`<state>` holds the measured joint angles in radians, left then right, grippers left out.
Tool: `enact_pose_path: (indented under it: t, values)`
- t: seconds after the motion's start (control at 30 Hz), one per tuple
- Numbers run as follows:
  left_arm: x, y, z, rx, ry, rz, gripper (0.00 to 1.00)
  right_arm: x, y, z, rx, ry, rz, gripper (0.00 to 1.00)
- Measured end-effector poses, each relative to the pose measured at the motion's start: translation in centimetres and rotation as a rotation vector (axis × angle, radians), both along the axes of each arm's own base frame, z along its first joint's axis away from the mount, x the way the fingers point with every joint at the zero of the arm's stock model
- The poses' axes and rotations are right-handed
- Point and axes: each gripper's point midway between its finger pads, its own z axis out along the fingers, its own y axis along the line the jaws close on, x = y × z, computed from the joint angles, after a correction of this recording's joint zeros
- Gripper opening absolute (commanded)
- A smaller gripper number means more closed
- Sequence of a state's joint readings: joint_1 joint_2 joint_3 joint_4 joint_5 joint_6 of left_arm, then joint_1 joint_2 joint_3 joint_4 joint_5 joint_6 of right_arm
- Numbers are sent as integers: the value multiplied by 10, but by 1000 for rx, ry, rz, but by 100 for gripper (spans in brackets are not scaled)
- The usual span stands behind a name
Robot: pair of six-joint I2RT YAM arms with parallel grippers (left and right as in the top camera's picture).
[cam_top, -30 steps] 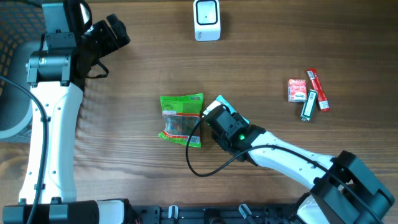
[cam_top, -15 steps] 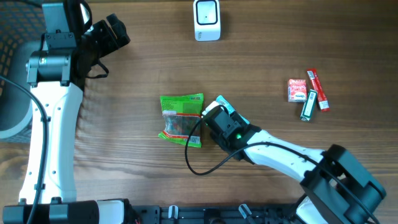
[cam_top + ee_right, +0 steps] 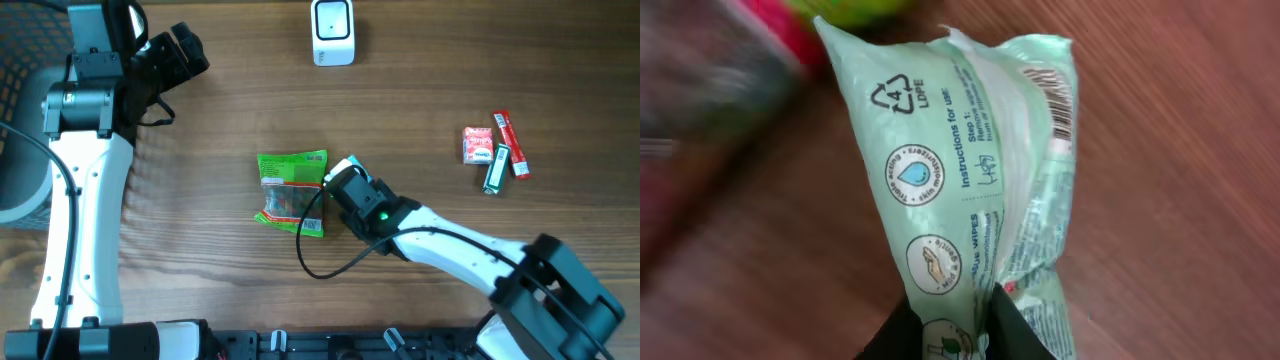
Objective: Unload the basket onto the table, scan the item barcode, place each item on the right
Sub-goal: 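Lift the wipes pack up to the white scanner with the right gripper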
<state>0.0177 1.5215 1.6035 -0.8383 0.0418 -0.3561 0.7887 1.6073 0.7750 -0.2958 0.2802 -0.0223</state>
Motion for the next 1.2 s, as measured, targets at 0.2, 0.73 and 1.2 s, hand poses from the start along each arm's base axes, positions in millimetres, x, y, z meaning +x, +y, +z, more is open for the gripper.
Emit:
enact_pose_path:
  t: [0.2,0.73,1.2]
  values:
    - [0,0,0,0,-1,0,100,-18,12,87,275,-52,-17,4]
    - [0,0,0,0,-2,0,100,-6,-40,217,830,432,-226,4]
    - [1,0,1,0,-3,0,100,218,52,263,1291,335,107,4]
